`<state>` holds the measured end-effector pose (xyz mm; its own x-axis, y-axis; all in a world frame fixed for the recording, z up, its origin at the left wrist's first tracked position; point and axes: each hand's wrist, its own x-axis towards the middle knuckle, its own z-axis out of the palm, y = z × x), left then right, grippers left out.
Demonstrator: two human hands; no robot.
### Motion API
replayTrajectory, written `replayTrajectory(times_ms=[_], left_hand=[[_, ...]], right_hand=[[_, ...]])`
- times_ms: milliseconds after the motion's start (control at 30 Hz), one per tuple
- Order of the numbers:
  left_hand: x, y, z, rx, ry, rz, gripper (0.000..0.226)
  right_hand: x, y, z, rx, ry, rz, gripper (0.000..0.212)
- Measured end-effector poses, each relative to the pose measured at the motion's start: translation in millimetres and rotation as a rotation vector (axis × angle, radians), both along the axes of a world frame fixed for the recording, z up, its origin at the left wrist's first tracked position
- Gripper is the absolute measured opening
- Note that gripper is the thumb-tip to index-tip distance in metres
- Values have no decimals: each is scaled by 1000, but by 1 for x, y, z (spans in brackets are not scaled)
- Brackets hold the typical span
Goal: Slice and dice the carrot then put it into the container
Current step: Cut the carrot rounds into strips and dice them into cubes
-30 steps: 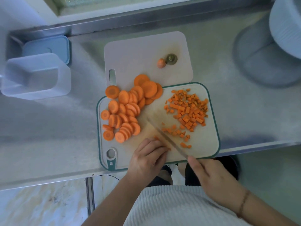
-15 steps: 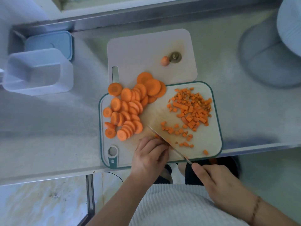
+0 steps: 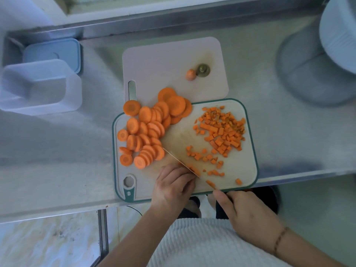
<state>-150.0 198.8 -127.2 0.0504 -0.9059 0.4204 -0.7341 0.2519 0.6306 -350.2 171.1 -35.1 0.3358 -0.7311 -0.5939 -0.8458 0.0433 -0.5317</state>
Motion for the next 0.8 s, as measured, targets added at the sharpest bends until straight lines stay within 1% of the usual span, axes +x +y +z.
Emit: replayTrajectory(times_ms=[67,133,167,267,300,400,500,567,667,700,733,800], left_hand=[[1,0,1,11,-24,-24,5],[3,1,5,21,-34,-30,4],[4,1,7,33,-27,-7,8],[7,0,11,87,-14,107,32],[6,-1,12,101,-25,116,33],[0,-6,10,120,-44,71,19],[-8,-20,7,100,-5,-4,6],[-13,-34,5,78,7,-38,11],[-24,-60,3,52,12,-39,15],[-28,-67,4,52,16,-37,15],[-32,-73,5,58,26,-35,14],[-34,-75,7,83,47,-27,14]], right_hand=[[2,-6,1,40,-53,-32,67],[-1,-14,4,104,-109,-59,64],[-5,-18,4,124,-121,-73,62],[-19,-32,2,146,-97,-99,62],[-23,-38,1,151,-91,-104,61],[-30,-59,1,178,-114,-138,64],[-27,-76,4,201,-126,-118,60],[-24,-81,10,240,-176,-115,59],[-21,-86,25,393,-295,-195,63],[-21,-87,28,399,-324,-205,65],[-23,-89,28,356,-343,-195,68],[-29,-92,26,140,-330,-100,70]])
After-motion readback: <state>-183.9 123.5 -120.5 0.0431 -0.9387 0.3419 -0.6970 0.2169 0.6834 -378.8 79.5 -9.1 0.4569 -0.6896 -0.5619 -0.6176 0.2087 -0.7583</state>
